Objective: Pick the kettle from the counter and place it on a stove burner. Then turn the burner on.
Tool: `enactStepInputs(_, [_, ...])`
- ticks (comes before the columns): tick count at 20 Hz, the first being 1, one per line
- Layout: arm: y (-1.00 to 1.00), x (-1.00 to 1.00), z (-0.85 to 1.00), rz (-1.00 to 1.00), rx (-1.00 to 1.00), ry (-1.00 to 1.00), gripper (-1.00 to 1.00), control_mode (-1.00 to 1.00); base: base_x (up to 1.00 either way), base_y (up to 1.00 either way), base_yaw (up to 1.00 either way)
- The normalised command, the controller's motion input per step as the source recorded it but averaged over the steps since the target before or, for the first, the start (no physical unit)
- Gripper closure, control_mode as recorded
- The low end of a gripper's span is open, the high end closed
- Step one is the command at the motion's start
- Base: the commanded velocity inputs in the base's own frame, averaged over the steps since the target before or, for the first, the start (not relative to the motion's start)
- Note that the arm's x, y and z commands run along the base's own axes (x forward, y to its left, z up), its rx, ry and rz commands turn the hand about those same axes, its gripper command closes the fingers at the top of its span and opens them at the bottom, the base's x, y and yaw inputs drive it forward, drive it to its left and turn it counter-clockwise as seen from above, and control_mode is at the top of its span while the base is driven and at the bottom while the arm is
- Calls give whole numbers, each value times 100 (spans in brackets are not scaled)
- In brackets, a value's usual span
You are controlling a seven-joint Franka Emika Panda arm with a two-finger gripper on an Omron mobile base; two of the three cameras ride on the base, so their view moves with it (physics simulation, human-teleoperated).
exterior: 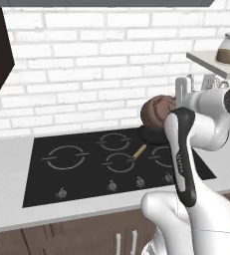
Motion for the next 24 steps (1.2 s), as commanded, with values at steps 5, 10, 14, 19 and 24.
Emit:
enactStepInputs(5, [100, 3, -1, 0, 0, 13, 100, -100, 0, 0, 0])
enactStepInputs(10, [100, 37, -9, 0, 0, 32, 100, -100, 0, 0, 0])
enactStepInputs(14, [100, 68, -2, 0, 0, 41, 100, -100, 0, 0, 0])
enactStepInputs(19, [92, 58, -14, 0, 1, 30, 100, -100, 0, 0, 0])
enactStepInputs(24, [52, 19, -49, 0, 0, 14, 100, -100, 0, 0, 0])
